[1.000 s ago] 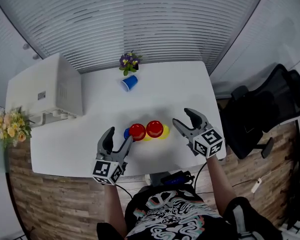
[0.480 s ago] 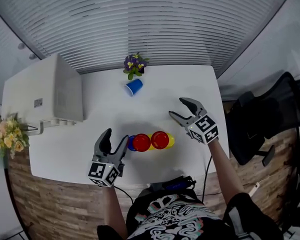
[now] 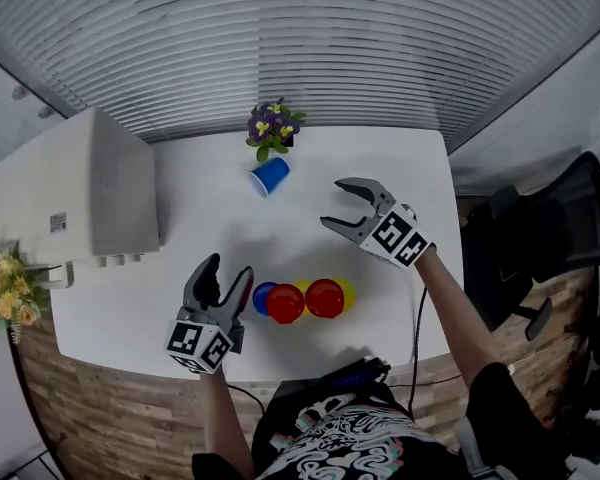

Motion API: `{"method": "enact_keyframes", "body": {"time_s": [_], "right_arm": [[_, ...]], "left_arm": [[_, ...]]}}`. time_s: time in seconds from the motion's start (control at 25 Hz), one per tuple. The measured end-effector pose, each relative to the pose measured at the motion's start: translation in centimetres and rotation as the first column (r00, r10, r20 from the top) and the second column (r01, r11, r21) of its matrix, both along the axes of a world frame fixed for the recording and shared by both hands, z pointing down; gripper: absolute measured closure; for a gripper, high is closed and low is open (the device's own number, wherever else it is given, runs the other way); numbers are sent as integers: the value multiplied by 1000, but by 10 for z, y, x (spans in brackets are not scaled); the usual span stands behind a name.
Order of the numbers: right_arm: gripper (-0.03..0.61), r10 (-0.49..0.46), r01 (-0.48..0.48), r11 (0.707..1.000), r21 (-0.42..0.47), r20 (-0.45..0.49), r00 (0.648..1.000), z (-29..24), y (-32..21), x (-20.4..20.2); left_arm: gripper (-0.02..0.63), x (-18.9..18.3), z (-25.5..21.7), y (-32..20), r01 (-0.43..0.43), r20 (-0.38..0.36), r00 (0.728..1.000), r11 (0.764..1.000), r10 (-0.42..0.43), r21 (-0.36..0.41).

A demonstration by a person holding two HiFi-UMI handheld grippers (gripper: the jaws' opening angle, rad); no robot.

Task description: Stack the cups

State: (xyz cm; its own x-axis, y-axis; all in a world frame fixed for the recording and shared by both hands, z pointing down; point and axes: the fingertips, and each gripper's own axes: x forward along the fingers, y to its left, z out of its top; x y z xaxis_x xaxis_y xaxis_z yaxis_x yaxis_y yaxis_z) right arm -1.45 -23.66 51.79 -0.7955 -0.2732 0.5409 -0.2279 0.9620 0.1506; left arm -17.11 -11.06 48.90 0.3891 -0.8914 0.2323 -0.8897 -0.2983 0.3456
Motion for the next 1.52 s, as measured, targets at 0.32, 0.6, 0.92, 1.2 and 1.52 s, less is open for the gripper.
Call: {"method": "enact_keyframes", "body": {"time_s": [0.32,0.6,0.92,1.2,1.52], "right_arm": [[287,-183,190,977,94,-79,980,19,-33,-44],[265,-327,361,907,218,-178,928,31,-42,-83],[261,-415,494,821,287,-295,861,56,-48,-113],[339,-375,474,831,291,-336,864,63,-60,-120],[345,-309,389,889,243,-309,899,57,-60,-107]], "left_arm": [[336,-4,21,-13,8,-20,1000,999,-9,-53],[342,-10,30,-13,10,-32,999,997,-12,-82],[353,-16,36,-16,28,-60,998,994,-34,-102],[357,-17,31,-19,24,-71,997,995,-31,-97],[360,-19,25,-25,14,-65,998,996,-20,-83]]}}
